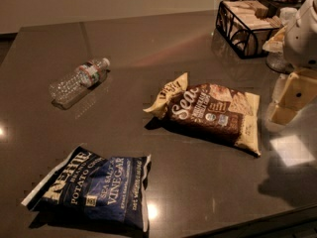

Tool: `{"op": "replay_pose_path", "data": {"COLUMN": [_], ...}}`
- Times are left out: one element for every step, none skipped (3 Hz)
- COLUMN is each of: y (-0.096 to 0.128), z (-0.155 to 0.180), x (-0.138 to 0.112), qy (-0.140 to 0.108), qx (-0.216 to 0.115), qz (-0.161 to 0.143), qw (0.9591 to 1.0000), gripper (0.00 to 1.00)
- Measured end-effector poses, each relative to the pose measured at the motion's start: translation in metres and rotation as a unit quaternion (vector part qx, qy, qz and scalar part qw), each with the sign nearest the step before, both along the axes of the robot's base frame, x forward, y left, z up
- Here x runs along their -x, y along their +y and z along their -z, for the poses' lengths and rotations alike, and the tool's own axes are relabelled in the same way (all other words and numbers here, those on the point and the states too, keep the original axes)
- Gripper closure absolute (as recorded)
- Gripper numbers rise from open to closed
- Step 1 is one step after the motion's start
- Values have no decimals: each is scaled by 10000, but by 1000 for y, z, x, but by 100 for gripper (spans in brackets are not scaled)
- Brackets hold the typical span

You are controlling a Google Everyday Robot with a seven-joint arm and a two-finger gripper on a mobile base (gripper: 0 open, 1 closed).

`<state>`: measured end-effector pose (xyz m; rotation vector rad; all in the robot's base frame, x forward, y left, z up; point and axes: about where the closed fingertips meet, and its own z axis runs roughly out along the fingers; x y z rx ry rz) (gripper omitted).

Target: Move water bottle near brown chip bag

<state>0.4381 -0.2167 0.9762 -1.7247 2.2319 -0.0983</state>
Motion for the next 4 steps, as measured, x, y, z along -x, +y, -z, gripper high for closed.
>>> {"op": "replay_pose_path", "data": {"y": [0,8,29,60], "z": [0,-1,-2,-4], "x": [0,-19,-52,-91], "qy": [-1,-36,-88,-139], "qx": [0,-20,-51,-88], "qz": [0,-144,-479,-941], "qw": [10000,9999,9988,9954], "gripper": [0,0,0,0]}}
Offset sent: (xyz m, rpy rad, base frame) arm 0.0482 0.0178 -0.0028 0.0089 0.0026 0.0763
